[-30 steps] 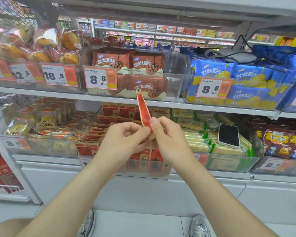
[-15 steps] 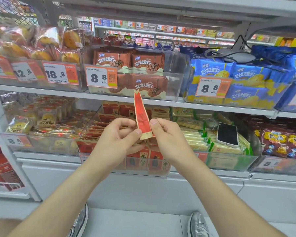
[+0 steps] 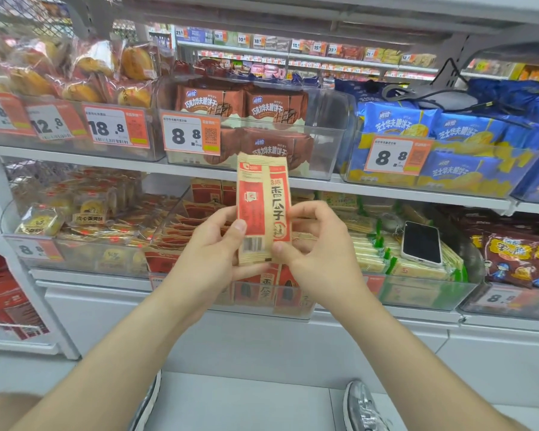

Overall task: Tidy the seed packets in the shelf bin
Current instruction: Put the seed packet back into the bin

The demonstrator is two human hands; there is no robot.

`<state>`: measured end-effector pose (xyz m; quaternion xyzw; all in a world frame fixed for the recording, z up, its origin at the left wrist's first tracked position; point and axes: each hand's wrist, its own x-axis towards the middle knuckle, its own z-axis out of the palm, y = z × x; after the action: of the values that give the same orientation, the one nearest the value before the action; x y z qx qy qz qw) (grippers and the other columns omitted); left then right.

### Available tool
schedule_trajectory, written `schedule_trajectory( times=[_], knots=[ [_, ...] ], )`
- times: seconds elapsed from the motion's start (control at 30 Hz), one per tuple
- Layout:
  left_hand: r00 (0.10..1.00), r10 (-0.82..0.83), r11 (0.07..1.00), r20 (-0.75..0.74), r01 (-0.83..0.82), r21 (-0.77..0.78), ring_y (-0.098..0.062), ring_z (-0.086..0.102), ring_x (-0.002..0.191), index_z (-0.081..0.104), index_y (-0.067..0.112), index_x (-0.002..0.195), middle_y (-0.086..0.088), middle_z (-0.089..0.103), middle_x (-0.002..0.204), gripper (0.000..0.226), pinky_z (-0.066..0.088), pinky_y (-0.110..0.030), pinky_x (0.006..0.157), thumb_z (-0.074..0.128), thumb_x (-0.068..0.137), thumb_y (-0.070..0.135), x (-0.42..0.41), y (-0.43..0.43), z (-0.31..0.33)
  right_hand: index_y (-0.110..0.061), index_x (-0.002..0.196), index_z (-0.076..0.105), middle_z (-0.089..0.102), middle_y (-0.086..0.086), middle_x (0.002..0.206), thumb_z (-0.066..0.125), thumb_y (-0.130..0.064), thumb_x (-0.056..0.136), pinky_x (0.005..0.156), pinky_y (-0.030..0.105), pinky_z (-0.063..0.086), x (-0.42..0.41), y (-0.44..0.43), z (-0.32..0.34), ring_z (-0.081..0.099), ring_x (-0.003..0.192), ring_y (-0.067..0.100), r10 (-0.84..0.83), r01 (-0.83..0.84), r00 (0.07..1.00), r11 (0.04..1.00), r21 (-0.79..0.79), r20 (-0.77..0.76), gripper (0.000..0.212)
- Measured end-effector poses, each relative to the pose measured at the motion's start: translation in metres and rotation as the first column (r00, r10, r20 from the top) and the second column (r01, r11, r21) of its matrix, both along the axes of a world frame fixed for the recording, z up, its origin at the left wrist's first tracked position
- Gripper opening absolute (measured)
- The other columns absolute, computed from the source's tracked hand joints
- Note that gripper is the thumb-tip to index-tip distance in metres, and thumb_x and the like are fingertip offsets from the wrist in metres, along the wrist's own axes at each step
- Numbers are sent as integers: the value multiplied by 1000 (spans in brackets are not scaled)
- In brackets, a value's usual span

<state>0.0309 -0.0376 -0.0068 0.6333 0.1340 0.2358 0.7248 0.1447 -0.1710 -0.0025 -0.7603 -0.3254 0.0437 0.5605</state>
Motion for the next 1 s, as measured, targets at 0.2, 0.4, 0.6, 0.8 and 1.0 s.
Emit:
schedule_trajectory(
  times=[0.2,0.4,0.6,0.8,1.0],
  knots=[
    [998,61,998,-27,-61,-12,-29,79,111,58,24,140,-6,80,122,29,61,-50,98,39,117,22,-2,3,0,-19,133,66,84,1,100,72,4,97,89,39,65,3,-4,0,80,99,20,128,-85,908,989,123,-400,43],
    [990,134,990,-49,-132,45,-24,80,108,61,27,135,-2,82,116,28,65,-44,90,40,118,22,4,-1,-2,-15,120,70,83,5,94,77,6,93,73,28,65,3,-1,3,81,91,21,85,39,825,978,205,-559,35],
    [971,221,969,-89,-208,137,-19,79,107,69,27,125,3,82,113,25,60,-52,101,46,116,19,13,-5,1,-20,123,61,82,4,94,76,-3,97,75,28,62,2,1,-2,78,89,16,-4,97,847,984,148,-531,34],
    [961,267,958,-74,-273,-84,-20,82,95,70,20,120,0,84,103,23,63,-54,95,48,114,18,23,-12,6,-31,118,44,78,13,108,67,-5,99,78,39,61,5,-12,2,73,85,21,11,-99,956,953,-288,-292,40],
    [933,331,935,-139,-344,-82,-23,82,91,70,24,117,-1,83,99,28,67,-48,80,44,117,33,23,-17,6,-27,135,56,82,1,97,72,-8,93,86,43,67,5,-15,4,81,89,20,168,-277,914,924,-264,-368,49]
  ],
)
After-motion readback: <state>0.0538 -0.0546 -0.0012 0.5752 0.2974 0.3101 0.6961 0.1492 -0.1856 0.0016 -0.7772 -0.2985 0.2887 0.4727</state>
